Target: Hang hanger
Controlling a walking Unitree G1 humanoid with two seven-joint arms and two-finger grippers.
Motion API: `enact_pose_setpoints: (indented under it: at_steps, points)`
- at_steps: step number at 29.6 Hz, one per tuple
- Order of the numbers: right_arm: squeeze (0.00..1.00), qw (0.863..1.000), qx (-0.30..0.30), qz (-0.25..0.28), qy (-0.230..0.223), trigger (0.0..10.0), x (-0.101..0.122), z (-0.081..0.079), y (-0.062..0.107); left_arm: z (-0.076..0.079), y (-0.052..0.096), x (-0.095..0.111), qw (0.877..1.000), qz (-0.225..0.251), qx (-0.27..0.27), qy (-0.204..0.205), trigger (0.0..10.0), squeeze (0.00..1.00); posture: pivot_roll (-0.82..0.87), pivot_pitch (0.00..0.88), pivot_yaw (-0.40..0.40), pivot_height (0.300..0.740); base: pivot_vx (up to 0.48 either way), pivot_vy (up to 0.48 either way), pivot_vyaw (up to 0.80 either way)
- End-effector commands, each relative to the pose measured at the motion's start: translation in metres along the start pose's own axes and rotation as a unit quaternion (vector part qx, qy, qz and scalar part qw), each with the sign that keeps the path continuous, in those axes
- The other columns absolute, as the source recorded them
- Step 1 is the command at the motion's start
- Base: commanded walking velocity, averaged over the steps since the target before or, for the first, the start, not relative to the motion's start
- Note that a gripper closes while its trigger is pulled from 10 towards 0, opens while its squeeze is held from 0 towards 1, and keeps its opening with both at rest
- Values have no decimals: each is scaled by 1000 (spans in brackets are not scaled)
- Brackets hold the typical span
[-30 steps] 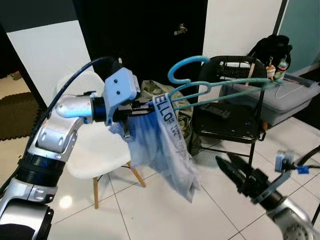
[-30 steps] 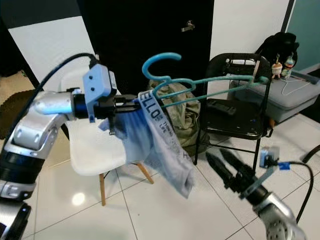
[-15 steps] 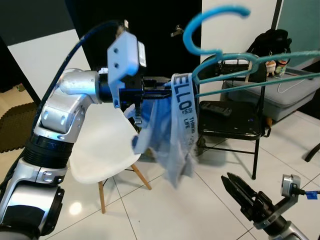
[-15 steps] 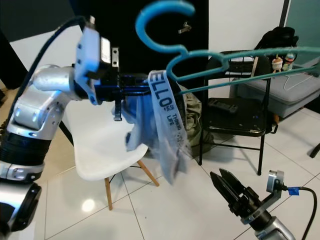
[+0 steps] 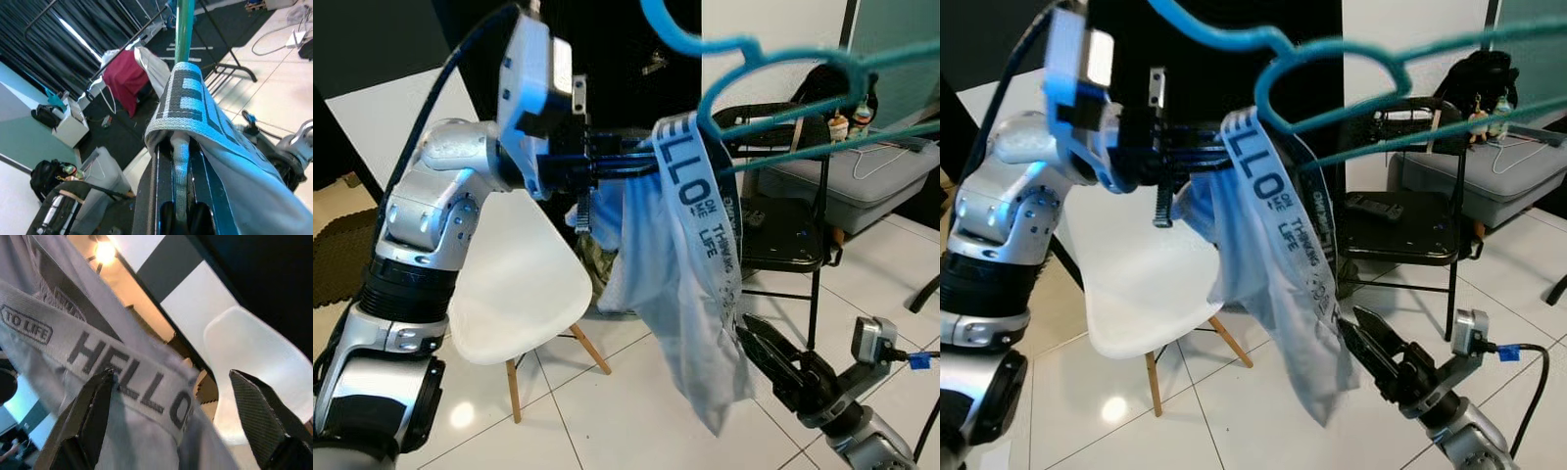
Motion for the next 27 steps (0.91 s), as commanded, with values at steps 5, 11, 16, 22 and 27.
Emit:
enact_pose_setpoints:
  at_steps: [5, 11, 16, 22, 27]
  points:
    - [0, 999, 42, -26, 1, 0, -4, -12, -14, -11, 4, 10, 1000, 15, 23, -13, 10000, 0, 0, 0, 138, 740, 0, 0, 0]
    - [0, 999, 42, -32, -3, 0, -7, -13, -16, -16, 5, 12, 999, 22, 35, -17, 10000, 0, -2, 0, 140, 740, 0, 0, 0]
    - [0, 999, 40, -34, -3, 0, -7, -13, -16, -18, 5, 13, 999, 24, 42, -20, 10000, 0, -3, 0, 140, 740, 0, 0, 0]
    - [0, 999, 21, -18, 24, 0, 4, -10, -15, -26, 7, 10, 997, 12, 72, -26, 10000, 0, -7, 0, 138, 740, 0, 0, 0]
    - [0, 999, 17, -1, 29, 9333, 14, -9, -15, -28, 7, 5, 996, 2, 81, -26, 10000, 0, -12, 0, 135, 740, 0, 0, 0]
Point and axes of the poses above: a point about 5 cm out from each wrist's last joint towards the gripper, its own y axis pointing back from the gripper into the wrist, its own x axis along the axis of the wrist's last joint, z = x × y, the point moved 3 cm from there along -y, pointing out of the wrist towards the gripper, and after that the axes turned 6 degrees about -y, right-handed, at the moved point
